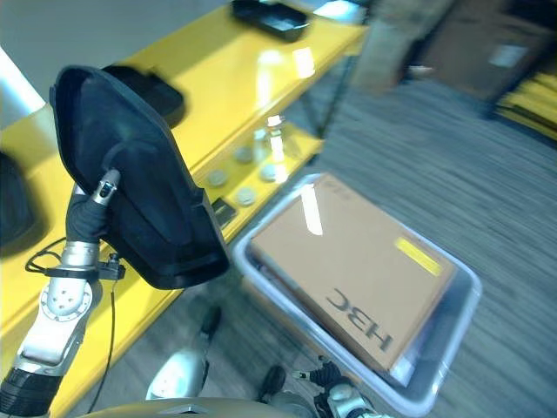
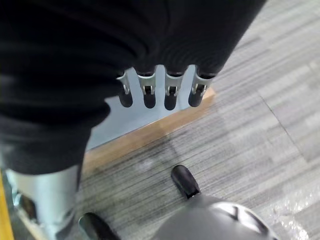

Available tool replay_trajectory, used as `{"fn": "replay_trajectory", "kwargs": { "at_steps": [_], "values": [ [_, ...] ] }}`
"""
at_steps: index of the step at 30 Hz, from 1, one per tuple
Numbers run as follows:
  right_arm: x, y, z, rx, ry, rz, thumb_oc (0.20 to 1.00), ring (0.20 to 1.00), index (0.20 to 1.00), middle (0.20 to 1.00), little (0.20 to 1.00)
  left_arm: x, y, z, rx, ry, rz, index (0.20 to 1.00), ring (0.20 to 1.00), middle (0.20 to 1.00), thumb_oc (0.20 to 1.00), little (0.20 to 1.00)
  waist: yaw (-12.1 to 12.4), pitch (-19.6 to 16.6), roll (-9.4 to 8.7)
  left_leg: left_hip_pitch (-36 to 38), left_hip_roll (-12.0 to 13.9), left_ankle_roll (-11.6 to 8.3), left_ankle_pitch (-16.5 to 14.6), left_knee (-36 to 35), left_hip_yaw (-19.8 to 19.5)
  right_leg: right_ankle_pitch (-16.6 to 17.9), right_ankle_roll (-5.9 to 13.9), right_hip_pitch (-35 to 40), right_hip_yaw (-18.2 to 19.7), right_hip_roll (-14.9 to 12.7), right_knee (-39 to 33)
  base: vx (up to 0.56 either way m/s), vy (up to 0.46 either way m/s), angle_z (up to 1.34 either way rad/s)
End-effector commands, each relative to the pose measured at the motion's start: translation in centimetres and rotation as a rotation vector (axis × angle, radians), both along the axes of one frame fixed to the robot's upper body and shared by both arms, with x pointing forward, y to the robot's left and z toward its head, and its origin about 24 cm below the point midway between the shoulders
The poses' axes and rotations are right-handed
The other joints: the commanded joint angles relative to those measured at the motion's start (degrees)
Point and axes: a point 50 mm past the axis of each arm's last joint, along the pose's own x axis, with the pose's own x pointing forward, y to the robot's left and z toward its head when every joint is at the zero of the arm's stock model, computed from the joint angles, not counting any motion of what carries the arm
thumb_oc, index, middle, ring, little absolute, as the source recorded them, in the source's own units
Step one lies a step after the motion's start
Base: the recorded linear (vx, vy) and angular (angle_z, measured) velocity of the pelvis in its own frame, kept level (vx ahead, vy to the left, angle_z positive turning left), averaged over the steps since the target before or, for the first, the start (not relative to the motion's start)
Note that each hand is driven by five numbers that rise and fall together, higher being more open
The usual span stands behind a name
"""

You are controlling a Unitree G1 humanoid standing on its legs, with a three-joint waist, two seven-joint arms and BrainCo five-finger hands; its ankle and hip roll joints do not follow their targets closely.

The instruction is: Move parts from the plastic box to the shelf.

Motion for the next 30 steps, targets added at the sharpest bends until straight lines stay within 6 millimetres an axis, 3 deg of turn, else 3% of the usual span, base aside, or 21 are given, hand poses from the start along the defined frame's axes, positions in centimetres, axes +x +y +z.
{"fn": "replay_trajectory", "kwargs": {
  "at_steps": [1, 2, 3, 4, 6, 7, 12, 16, 18, 19, 20, 22, 23, 27, 30],
  "values": [
    [-0.7, 0.1, -0.3, -0.005, 0.014, -0.073, 1.000, 1.000, 1.000, 1.000, 1.000, -1.5, -0.6, 4.6, -0.035, -0.271, -0.079, 0.200, 0.200, 0.200, 0.200, 0.200, -1.01, -3.36, 1.45, 1.11, 0.63, 1.15, -3.01, 4.86, 0.42, -4.50, 4.00, -3.07, 1.01, -3.30, 3.47, -0.06, -0.067, 0.77],
    [-1.2, -0.4, -0.4, -0.010, 0.023, -0.111, 1.000, 1.000, 1.000, 1.000, 1.000, -1.7, -0.5, 4.8, -0.022, -0.280, -0.080, 0.200, 0.200, 0.200, 0.200, 0.200, -1.07, -3.55, 1.33, 1.78, 0.47, 1.69, -4.35, 5.64, 2.40, -4.72, 3.86, -2.23, -0.84, -3.54, 3.27, 0.05, -0.074, 0.87],
    [-1.2, -0.4, -0.4, -0.010, 0.024, -0.110, 1.000, 1.000, 1.000, 1.000, 1.000, -1.7, -0.5, 4.7, -0.021, -0.278, -0.078, 0.200, 0.200, 0.200, 0.200, 0.200, -1.14, -3.81, 1.26, 2.36, 0.73, 1.26, -5.55, 5.56, 1.93, -5.77, 4.10, -1.68, -0.01, -3.14, 3.11, 0.02, -0.065, 0.83],
    [-1.7, -0.7, -0.5, -0.009, 0.031, -0.159, 1.000, 1.000, 1.000, 1.000, 1.000, -2.0, -0.5, 5.2, -0.015, -0.296, -0.087, 0.200, 0.200, 0.200, 0.200, 0.200, -1.28, -4.15, 1.02, 3.42, 0.67, 1.86, -7.32, 6.18, 5.58, -5.86, 3.93, -0.84, -2.57, -3.30, 2.82, 0.00, -0.044, 1.23],
    [-1.9, -0.8, -0.5, -0.010, 0.033, -0.175, 1.000, 1.000, 1.000, 1.000, 1.000, -2.1, -0.5, 5.4, -0.015, -0.306, -0.096, 0.200, 0.200, 0.200, 0.200, 0.200, -1.45, -4.40, 0.86, 3.68, 0.78, 2.12, -8.09, 6.77, 7.51, -5.56, 3.86, -0.38, -3.96, -3.56, 2.37, -0.07, 0.009, 1.47],
    [-2.5, -1.1, -0.7, -0.011, 0.054, -0.195, 1.000, 1.000, 1.000, 1.000, 1.000, -2.2, -0.6, 6.0, -0.015, -0.335, -0.109, 0.200, 0.200, 0.200, 0.200, 0.200, -1.59, -4.89, 0.73, 4.29, 1.00, 2.36, -9.21, 7.42, 10.67, -5.32, 3.78, -0.17, -6.65, -3.96, 2.32, -0.05, 0.055, 1.02],
    [-3.6, -0.8, -1.1, -0.010, 0.102, -0.182, 1.000, 1.000, 1.000, 1.000, 1.000, -2.0, -0.9, 5.9, -0.046, -0.325, -0.137, 0.200, 0.200, 0.200, 0.200, 0.200, -1.90, -6.37, 0.83, 7.13, 0.22, 2.74, -8.87, 1.98, 10.17, -5.46, 3.92, 0.99, -9.44, -4.48, 3.84, 0.03, 0.108, 0.75],
    [-3.7, -0.2, -1.2, 0.008, 0.098, -0.232, 1.000, 1.000, 1.000, 1.000, 1.000, -2.0, -1.4, 6.9, -0.007, -0.355, -0.168, 0.200, 0.200, 0.200, 0.200, 0.200, -2.68, -5.96, 0.50, 9.82, -2.95, 6.87, -11.93, 2.01, 7.81, -5.10, 6.38, -1.90, -9.52, -11.21, 19.15, 0.09, 0.245, 0.35],
    [-3.4, -0.1, -1.1, 0.012, 0.085, -0.236, 1.000, 1.000, 1.000, 1.000, 1.000, -1.6, -2.1, 7.3, 0.010, -0.369, -0.207, 0.200, 0.200, 0.200, 0.200, 0.200, -4.41, -4.61, 0.48, 10.41, -3.91, 7.48, -12.46, 3.07, 6.05, -4.08, 7.80, -4.53, -4.27, -12.22, 24.52, 0.05, 0.121, 0.36],
    [-3.4, -0.1, -1.1, 0.012, 0.085, -0.237, 1.000, 1.000, 1.000, 1.000, 1.000, -1.6, -2.1, 7.3, 0.010, -0.369, -0.207, 0.200, 0.200, 0.200, 0.200, 0.200, -4.36, -4.59, 0.45, 10.39, -3.94, 7.50, -12.48, 3.10, 6.09, -4.12, 7.82, -4.61, -4.21, -12.27, 24.61, -0.07, 0.016, 0.61],
    [-2.8, 0.4, -1.1, 0.029, 0.064, -0.233, 1.000, 1.000, 1.000, 1.000, 1.000, -1.2, -3.2, 7.7, 0.013, -0.379, -0.270, 0.200, 0.200, 0.200, 0.200, 0.200, -7.99, -4.16, 0.09, 9.54, -4.44, 7.47, -10.68, 3.07, 3.05, -5.51, 6.72, -8.53, 8.72, -5.11, 20.18, -0.01, -0.002, 0.84],
    [-3.1, 0.7, -1.2, 0.050, 0.070, -0.248, 1.000, 1.000, 1.000, 1.000, 1.000, -0.9, -4.0, 7.8, 0.014, -0.381, -0.328, 0.200, 0.200, 0.200, 0.200, 0.200, -10.22, -5.12, -0.30, 10.03, -5.78, 7.22, -9.68, 1.34, -1.49, -6.49, 6.09, -9.92, 20.85, 1.45, 16.02, 0.10, -0.015, 1.41],
    [-3.1, 1.1, -1.3, 0.059, 0.065, -0.233, 1.000, 1.000, 1.000, 1.000, 1.000, -0.8, -4.5, 7.9, 0.006, -0.384, -0.365, 0.200, 0.200, 0.200, 0.200, 0.200, -10.87, -5.08, -0.19, 9.83, -6.68, 6.92, -8.49, 0.01, -5.59, -5.34, 5.52, -10.70, 26.22, 3.05, 13.60, 0.09, -0.034, 1.90],
    [-2.6, 2.1, -1.4, 0.076, 0.074, -0.186, 1.000, 1.000, 1.000, 1.000, 1.000, -0.9, -4.1, 7.8, -0.038, -0.378, -0.362, 0.200, 0.200, 0.200, 0.200, 0.200, -9.96, -5.85, -0.74, 9.53, -7.09, 6.49, -7.93, -1.08, -7.14, -4.54, 4.93, -8.40, 24.01, 1.97, 9.38, 0.03, -0.124, 1.33],
    [-2.0, 2.0, -1.2, 0.049, 0.065, -0.131, 1.000, 1.000, 1.000, 1.000, 1.000, -1.5, -3.4, 7.0, -0.114, -0.350, -0.343, 0.200, 0.200, 0.200, 0.200, 0.200, -8.04, -6.38, 0.42, 8.50, -7.25, 6.06, -7.03, -1.53, -7.90, -3.37, 4.89, -6.68, 21.58, 1.42, 5.23, 0.03, -0.106, 0.21]
  ]
}}
